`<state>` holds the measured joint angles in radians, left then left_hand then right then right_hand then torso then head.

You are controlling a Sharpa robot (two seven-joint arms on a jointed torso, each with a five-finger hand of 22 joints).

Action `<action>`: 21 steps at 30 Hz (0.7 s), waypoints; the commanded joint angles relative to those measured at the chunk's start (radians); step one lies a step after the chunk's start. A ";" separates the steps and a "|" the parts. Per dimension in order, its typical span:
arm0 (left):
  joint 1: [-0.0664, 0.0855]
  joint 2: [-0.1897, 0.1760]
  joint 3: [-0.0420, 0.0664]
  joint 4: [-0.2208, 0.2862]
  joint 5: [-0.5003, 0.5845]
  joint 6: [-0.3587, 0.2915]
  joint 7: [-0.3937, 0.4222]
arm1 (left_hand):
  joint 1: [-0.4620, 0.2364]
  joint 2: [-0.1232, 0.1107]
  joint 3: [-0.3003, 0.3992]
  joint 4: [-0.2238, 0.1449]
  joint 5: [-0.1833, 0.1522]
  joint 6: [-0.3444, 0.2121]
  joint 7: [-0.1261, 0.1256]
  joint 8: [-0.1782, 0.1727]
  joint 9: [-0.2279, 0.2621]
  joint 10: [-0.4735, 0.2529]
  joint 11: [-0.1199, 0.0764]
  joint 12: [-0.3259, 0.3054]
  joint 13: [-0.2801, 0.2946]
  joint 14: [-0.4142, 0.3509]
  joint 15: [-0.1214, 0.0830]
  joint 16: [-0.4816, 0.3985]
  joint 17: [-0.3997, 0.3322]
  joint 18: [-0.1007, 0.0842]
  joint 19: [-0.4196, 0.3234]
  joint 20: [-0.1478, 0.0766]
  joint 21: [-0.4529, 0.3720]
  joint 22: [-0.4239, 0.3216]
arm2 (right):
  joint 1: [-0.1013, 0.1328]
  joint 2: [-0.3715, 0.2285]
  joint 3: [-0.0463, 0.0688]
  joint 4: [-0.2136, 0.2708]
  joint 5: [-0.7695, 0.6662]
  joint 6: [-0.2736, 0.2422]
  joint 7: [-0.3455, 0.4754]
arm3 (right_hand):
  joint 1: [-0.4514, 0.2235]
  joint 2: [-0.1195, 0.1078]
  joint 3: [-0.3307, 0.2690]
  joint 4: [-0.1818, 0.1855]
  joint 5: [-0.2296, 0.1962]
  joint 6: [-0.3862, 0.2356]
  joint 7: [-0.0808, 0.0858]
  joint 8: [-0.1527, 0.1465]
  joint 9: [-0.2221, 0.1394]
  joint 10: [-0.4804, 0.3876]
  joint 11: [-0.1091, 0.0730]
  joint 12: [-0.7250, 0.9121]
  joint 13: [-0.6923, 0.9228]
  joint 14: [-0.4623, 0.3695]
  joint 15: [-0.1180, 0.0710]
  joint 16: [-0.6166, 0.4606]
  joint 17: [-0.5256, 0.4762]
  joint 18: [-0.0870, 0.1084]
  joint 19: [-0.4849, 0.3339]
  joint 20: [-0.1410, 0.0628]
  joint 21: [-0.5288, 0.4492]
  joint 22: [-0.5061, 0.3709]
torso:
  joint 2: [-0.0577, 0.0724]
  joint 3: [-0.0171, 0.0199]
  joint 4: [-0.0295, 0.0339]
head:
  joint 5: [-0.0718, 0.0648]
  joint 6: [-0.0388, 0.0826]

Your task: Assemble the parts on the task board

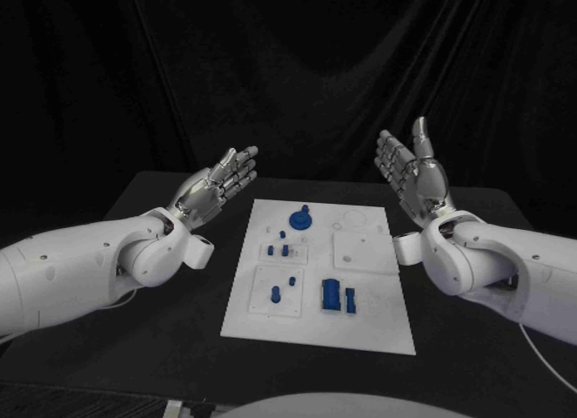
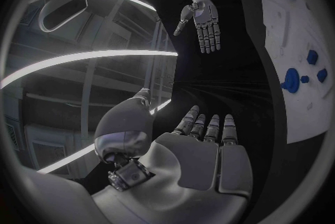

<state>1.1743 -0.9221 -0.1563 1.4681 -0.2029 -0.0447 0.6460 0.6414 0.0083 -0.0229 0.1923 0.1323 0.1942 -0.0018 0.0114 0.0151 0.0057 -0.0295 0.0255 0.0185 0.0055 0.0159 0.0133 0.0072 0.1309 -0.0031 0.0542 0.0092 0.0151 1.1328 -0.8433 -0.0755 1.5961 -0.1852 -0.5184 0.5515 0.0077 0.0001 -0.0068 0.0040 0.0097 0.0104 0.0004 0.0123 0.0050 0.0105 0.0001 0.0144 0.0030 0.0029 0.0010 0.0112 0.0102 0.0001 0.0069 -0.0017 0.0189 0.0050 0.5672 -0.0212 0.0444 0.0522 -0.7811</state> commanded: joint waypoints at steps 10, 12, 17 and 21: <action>-0.080 0.092 0.100 0.067 0.143 -0.504 -0.085 | -0.340 -0.008 0.023 -0.093 -0.057 -0.093 0.002 -0.011 -0.015 -0.006 0.030 -0.026 -0.018 -0.006 -0.016 -0.013 -0.007 -0.039 0.003 -0.054 -0.009 -0.015 | -0.083 0.063 0.075 -0.026 0.185 -0.252 -0.032 | -0.008 0.000 0.007 -0.004 -0.010 -0.010 0.000 -0.012 -0.005 -0.010 0.000 -0.014 -0.003 -0.003 -0.001 -0.011 -0.010 0.000 -0.007 0.002 -0.019 -0.005 | -0.021 0.0195 -0.0408 | -0.047 0.165; -0.091 0.105 0.114 0.076 0.158 -0.560 -0.096 | -0.364 -0.008 0.023 -0.102 -0.059 -0.098 0.002 -0.011 -0.015 -0.006 0.030 -0.026 -0.018 -0.006 -0.016 -0.013 -0.007 -0.039 0.003 -0.054 -0.009 -0.015 | -0.083 0.063 0.075 -0.026 0.185 -0.252 -0.032 | -0.008 0.000 0.007 -0.004 -0.010 -0.010 0.000 -0.012 -0.005 -0.010 0.000 -0.014 -0.003 -0.003 -0.001 -0.011 -0.010 0.000 -0.007 0.002 -0.019 -0.005 | -0.022 0.0205 -0.0429 | -0.050 0.174; -0.112 0.128 0.140 0.092 0.186 -0.663 -0.115 | -0.408 -0.008 0.023 -0.110 -0.132 -0.114 0.002 -0.011 -0.015 -0.006 0.030 -0.026 -0.018 -0.006 -0.016 -0.013 -0.007 -0.039 0.003 -0.054 -0.009 -0.015 | -0.083 0.063 0.075 -0.026 0.185 -0.252 -0.032 | -0.008 0.000 0.007 -0.004 -0.010 -0.010 0.000 -0.012 -0.005 -0.010 0.000 -0.014 -0.003 -0.003 -0.001 -0.011 -0.010 0.000 -0.007 0.002 -0.019 -0.005 | -0.023 0.0212 -0.0444 | -0.052 0.181; -0.122 0.140 0.153 0.100 0.200 -0.714 -0.124 | -0.446 -0.008 0.023 -0.111 -0.132 -0.114 0.002 -0.011 -0.015 -0.006 0.030 -0.026 -0.018 -0.006 -0.016 -0.013 -0.007 -0.039 0.003 -0.054 -0.009 -0.015 | -0.083 0.063 0.075 -0.026 0.185 -0.252 -0.032 | -0.008 0.000 0.007 -0.004 -0.010 -0.010 0.000 -0.012 -0.005 -0.010 0.000 -0.014 -0.003 -0.003 -0.001 -0.011 -0.010 0.000 -0.007 0.002 -0.019 -0.005 | -0.023 0.0212 -0.0444 | -0.052 0.181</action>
<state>1.0548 -0.7853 -0.0052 1.5641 -0.0431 -0.6466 0.5397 0.2697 0.0054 -0.0051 0.1167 0.0300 0.1142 0.0035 0.0114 0.0124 0.0021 -0.0116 0.0142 0.0115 0.0055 0.0158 0.0133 0.0072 0.1308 0.0060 0.0190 0.0092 0.0127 1.0516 -0.7798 -0.0012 1.5699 -0.0103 -0.7429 0.5332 0.0077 0.0001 -0.0068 0.0040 0.0097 0.0102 0.0006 0.0123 0.0045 0.0105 0.0001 0.0143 0.0022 0.0029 0.0010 0.0113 0.0102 0.0000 0.0069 -0.0016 0.0189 0.0034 0.5449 -0.0006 0.0012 -0.0002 -0.6005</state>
